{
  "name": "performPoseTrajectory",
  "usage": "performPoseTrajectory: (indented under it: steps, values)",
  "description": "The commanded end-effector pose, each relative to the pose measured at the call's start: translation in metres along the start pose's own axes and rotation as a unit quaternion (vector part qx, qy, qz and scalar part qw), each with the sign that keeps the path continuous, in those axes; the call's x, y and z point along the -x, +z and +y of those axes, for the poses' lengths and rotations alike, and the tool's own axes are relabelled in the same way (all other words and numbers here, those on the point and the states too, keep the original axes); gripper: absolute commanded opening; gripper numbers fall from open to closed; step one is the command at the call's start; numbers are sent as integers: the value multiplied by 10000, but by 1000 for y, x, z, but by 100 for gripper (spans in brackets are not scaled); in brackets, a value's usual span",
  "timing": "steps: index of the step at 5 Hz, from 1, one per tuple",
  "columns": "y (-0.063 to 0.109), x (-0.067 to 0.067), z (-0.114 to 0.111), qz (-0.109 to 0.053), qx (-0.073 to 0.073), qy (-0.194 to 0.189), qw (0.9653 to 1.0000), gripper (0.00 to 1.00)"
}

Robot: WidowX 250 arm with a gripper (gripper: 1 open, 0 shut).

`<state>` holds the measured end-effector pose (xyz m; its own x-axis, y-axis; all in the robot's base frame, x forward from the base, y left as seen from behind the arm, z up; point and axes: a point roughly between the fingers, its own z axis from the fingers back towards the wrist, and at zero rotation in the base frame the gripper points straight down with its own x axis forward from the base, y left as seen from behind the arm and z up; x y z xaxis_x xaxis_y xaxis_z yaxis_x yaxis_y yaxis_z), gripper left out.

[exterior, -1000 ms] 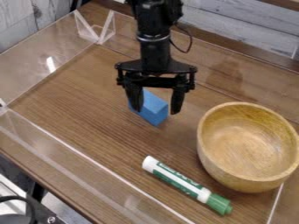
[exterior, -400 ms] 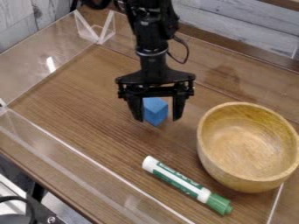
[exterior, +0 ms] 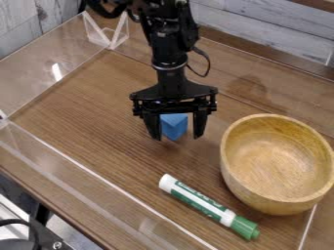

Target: Put the blue block in the brown bowl

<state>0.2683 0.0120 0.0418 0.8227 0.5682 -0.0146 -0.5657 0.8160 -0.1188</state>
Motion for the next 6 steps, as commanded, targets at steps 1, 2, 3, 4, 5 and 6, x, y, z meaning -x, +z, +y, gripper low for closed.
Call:
performPoseTrajectory:
  steps: [1,2,3,4,5,6]
  values:
    - [4,-6,-2,-155,99,75,9998,100]
    - [3,-7,-1,-181,103,92,9997,100]
    - [3,-9,-1,-207,100,84,9997,100]
    - [3,-10,0,-234,96,81,9996,100]
    - [2,-12,0,-257,96,91,9996,100]
    - [3,-13,0,-283,99,83,9995,100]
